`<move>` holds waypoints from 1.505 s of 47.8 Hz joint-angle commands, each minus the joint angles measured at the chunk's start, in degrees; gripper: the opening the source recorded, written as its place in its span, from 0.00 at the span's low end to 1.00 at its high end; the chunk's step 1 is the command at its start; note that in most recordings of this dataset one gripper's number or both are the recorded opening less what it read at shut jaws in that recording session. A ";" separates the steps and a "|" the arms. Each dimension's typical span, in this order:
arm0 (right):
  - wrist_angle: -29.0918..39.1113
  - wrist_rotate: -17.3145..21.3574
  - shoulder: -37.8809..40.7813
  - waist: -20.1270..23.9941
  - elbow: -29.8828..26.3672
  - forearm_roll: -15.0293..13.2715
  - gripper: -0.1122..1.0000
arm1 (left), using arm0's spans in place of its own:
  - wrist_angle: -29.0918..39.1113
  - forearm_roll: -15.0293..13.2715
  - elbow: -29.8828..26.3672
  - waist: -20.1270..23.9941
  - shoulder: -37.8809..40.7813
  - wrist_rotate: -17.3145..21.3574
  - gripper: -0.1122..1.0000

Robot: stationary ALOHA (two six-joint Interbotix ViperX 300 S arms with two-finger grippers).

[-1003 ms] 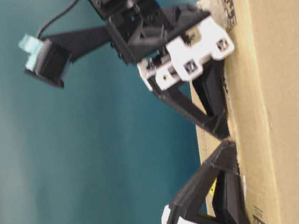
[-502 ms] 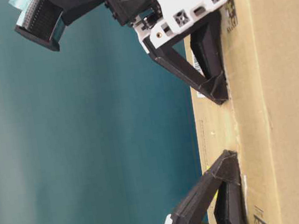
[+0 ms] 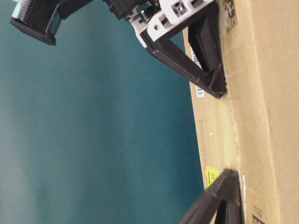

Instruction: Apply tape along the seams of the closed cardboard box to seal it securely.

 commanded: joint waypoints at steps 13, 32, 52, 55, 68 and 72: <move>4.48 -2.64 -13.18 1.23 0.70 -0.70 0.09 | 4.83 -0.09 0.70 -0.26 -13.89 0.26 0.10; 9.23 -5.45 -28.65 -0.18 5.89 -0.70 0.09 | 7.29 0.00 7.73 -0.09 -29.44 0.00 0.10; 16.17 -4.92 -46.14 -1.14 19.16 -0.44 0.09 | 16.70 0.00 16.88 -0.09 -45.70 -0.26 0.10; 16.79 -4.92 -47.72 -1.14 21.45 -0.44 0.09 | 16.88 0.00 18.37 -0.09 -47.37 -0.26 0.10; 16.00 -4.75 -48.25 -1.14 25.75 0.44 0.09 | 17.05 0.00 23.47 -0.09 -52.47 -0.26 0.10; 15.47 -4.75 -47.64 -1.14 25.84 0.44 0.09 | 17.05 0.00 23.64 -0.09 -52.82 -0.26 0.10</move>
